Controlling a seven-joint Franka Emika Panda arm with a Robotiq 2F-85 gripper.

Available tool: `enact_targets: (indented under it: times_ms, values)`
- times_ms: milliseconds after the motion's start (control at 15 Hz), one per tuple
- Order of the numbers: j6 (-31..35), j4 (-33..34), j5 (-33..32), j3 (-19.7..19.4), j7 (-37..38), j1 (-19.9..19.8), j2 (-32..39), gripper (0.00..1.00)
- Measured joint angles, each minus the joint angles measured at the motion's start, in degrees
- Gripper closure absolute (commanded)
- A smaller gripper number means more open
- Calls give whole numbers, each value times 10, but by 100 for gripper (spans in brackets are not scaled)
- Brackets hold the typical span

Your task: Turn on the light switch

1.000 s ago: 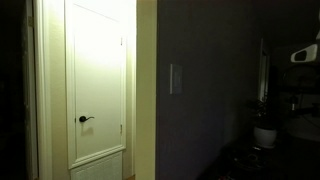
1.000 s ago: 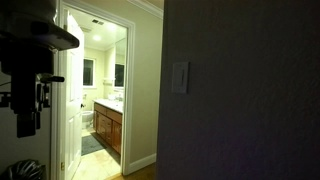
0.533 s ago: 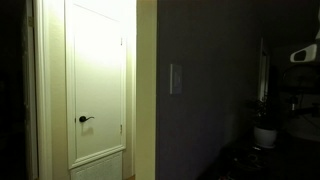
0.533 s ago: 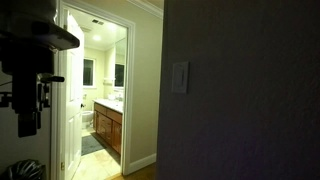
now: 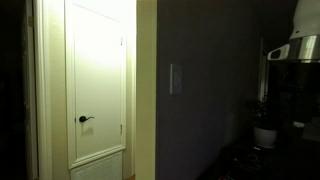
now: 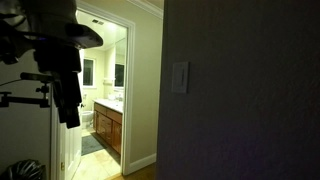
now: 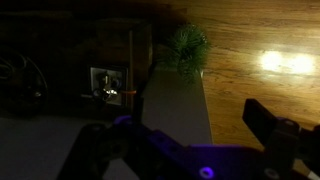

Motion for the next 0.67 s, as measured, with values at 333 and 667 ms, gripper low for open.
enact_targets:
  times_ms: [333,667]
  values:
    - [63,67,-6,-23,-27,0,106,0]
    - [77,144,-6,-28,-29,0,194,0]
